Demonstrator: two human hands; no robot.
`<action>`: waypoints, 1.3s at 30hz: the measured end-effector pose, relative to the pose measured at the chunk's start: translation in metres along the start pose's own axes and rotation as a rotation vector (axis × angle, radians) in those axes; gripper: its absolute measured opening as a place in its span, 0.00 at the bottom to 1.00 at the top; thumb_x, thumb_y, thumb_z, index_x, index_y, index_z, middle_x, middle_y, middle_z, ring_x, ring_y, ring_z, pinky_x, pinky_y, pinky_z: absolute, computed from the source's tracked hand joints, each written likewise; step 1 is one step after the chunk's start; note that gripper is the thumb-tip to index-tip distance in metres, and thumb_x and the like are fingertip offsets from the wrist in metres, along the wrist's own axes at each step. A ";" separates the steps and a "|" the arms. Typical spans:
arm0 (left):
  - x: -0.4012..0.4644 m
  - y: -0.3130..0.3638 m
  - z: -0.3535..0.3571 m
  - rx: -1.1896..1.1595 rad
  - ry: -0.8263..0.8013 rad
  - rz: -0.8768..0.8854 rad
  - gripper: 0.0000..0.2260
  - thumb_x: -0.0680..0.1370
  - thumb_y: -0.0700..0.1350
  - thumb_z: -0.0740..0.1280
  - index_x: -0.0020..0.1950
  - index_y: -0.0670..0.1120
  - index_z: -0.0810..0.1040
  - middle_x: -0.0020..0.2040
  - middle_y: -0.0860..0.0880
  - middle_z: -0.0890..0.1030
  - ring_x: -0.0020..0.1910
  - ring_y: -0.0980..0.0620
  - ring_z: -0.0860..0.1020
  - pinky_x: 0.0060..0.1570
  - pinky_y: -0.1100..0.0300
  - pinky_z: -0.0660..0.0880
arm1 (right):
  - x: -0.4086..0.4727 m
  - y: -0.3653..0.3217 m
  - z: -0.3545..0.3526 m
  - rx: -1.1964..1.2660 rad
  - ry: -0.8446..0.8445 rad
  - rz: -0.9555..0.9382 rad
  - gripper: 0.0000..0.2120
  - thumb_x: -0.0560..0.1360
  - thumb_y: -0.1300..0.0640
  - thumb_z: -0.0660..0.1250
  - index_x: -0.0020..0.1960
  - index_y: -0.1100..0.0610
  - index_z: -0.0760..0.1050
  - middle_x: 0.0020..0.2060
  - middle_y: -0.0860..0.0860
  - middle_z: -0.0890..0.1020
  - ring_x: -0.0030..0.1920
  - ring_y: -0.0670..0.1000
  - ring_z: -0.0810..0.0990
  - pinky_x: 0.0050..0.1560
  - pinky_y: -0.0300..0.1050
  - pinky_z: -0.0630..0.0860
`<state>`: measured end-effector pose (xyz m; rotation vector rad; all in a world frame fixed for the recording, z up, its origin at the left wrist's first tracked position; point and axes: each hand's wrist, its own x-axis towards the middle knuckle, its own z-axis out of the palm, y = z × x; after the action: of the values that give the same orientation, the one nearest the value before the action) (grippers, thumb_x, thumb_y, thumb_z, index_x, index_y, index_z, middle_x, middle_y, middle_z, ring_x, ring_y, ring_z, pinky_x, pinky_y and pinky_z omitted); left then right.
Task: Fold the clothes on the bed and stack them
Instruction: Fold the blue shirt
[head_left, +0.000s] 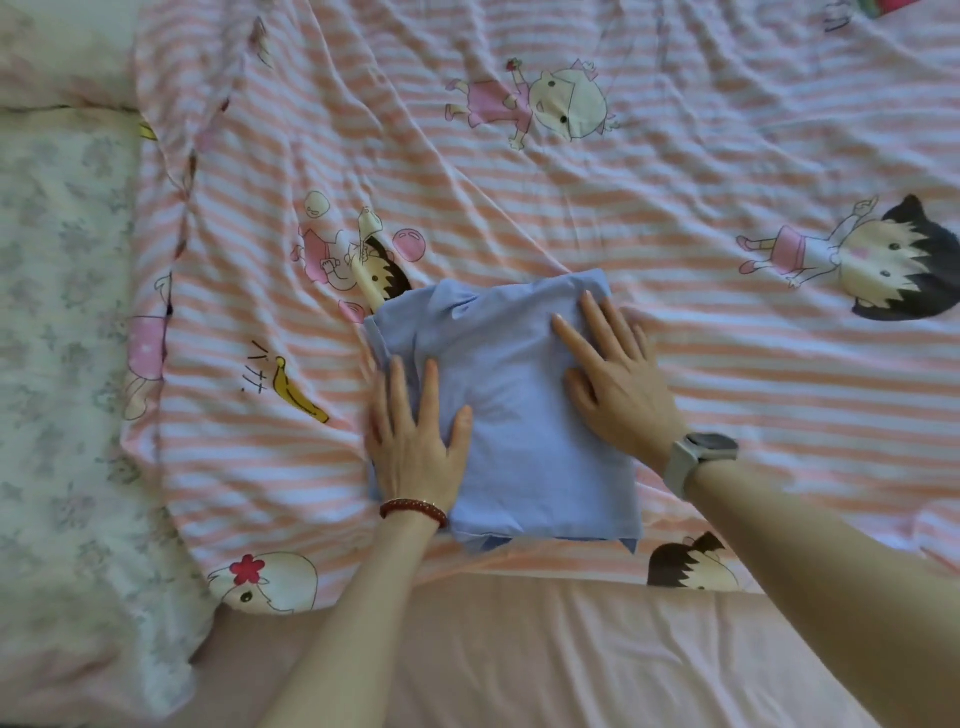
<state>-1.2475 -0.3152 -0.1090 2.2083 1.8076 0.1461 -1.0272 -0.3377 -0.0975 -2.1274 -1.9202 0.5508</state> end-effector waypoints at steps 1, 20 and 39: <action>-0.001 0.002 -0.006 -0.058 -0.003 -0.037 0.31 0.75 0.61 0.52 0.73 0.47 0.64 0.74 0.40 0.62 0.71 0.40 0.60 0.65 0.40 0.63 | -0.012 0.002 -0.002 0.041 0.065 0.027 0.26 0.76 0.51 0.51 0.73 0.55 0.61 0.73 0.61 0.61 0.73 0.61 0.58 0.70 0.60 0.59; 0.018 0.029 -0.061 -0.759 -0.070 -0.661 0.28 0.78 0.53 0.62 0.75 0.48 0.56 0.70 0.48 0.68 0.66 0.46 0.69 0.61 0.55 0.66 | -0.051 -0.034 -0.022 0.953 0.088 0.560 0.19 0.75 0.58 0.67 0.64 0.51 0.69 0.50 0.38 0.76 0.52 0.43 0.77 0.47 0.33 0.71; -0.077 -0.003 -0.063 -0.517 -0.017 -0.424 0.07 0.74 0.42 0.70 0.50 0.41 0.79 0.47 0.49 0.71 0.46 0.50 0.73 0.46 0.61 0.68 | -0.059 -0.104 -0.021 0.263 0.112 0.085 0.22 0.71 0.44 0.57 0.56 0.59 0.73 0.42 0.55 0.77 0.41 0.59 0.77 0.36 0.47 0.74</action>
<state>-1.2827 -0.3798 -0.0418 1.4473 1.9143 0.4441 -1.1174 -0.3823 -0.0290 -2.0318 -1.6064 0.6466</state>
